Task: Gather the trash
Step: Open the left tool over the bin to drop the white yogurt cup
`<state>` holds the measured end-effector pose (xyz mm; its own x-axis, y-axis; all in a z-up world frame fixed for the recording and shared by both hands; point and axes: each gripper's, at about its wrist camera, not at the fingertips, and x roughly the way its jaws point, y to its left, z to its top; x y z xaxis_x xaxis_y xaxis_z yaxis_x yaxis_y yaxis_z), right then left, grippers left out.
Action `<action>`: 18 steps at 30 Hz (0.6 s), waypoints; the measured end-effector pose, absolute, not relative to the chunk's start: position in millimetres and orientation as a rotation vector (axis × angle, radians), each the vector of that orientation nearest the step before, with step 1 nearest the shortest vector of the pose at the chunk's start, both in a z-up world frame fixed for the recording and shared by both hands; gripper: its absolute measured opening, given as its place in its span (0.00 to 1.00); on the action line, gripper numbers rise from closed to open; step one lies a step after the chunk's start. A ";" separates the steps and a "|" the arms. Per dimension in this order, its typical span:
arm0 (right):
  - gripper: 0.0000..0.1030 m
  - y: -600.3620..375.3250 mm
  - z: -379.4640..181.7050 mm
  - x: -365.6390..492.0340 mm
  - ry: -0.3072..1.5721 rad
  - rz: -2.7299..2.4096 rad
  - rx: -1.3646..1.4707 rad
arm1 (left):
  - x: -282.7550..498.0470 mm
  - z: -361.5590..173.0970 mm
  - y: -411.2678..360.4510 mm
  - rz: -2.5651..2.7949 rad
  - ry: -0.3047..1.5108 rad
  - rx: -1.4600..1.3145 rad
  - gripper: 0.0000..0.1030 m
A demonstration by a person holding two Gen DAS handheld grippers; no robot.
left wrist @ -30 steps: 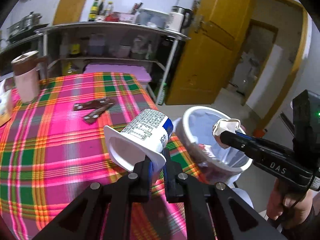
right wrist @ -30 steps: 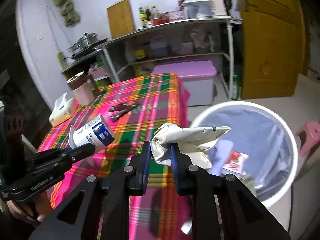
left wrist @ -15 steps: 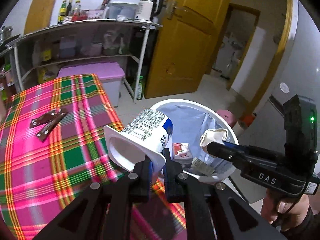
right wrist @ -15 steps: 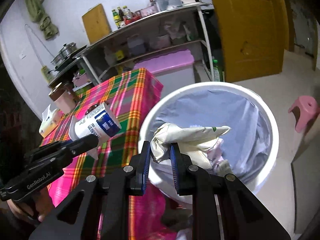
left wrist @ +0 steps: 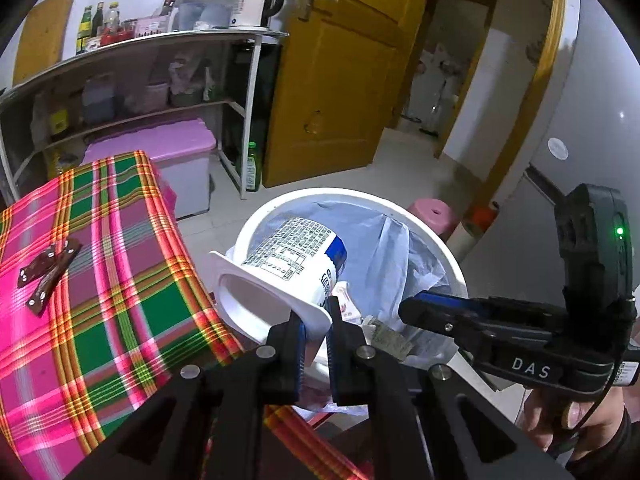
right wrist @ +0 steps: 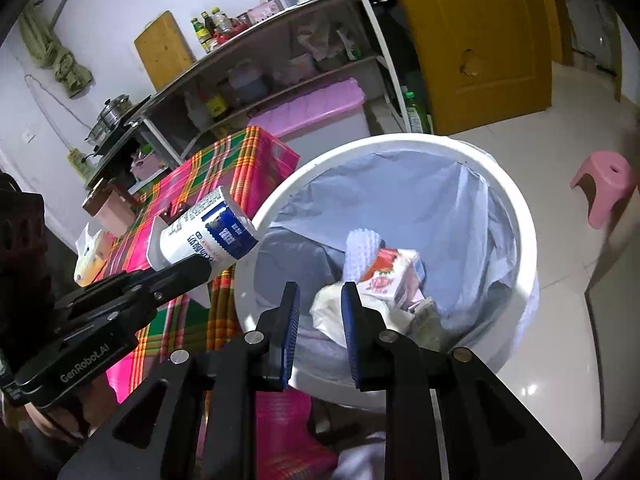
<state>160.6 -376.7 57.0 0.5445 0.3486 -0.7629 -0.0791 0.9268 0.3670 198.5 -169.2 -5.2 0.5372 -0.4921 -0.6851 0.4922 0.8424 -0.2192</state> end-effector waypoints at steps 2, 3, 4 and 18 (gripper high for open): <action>0.27 -380.3 57.7 159.2 0.958 0.253 0.313 | 200.0 -5.6 -171.6 -0.590 0.817 0.001 0.09; 0.29 -381.3 57.8 158.8 0.956 0.249 0.316 | 200.8 -6.3 -172.7 -0.594 0.819 0.000 0.09; 0.30 -383.2 58.3 158.1 0.953 0.245 0.319 | 200.2 -6.7 -173.5 -0.596 0.821 -0.002 0.09; 0.30 -388.0 66.4 154.4 0.926 0.233 0.328 | 194.9 -4.4 -165.4 -0.595 0.823 -0.039 0.20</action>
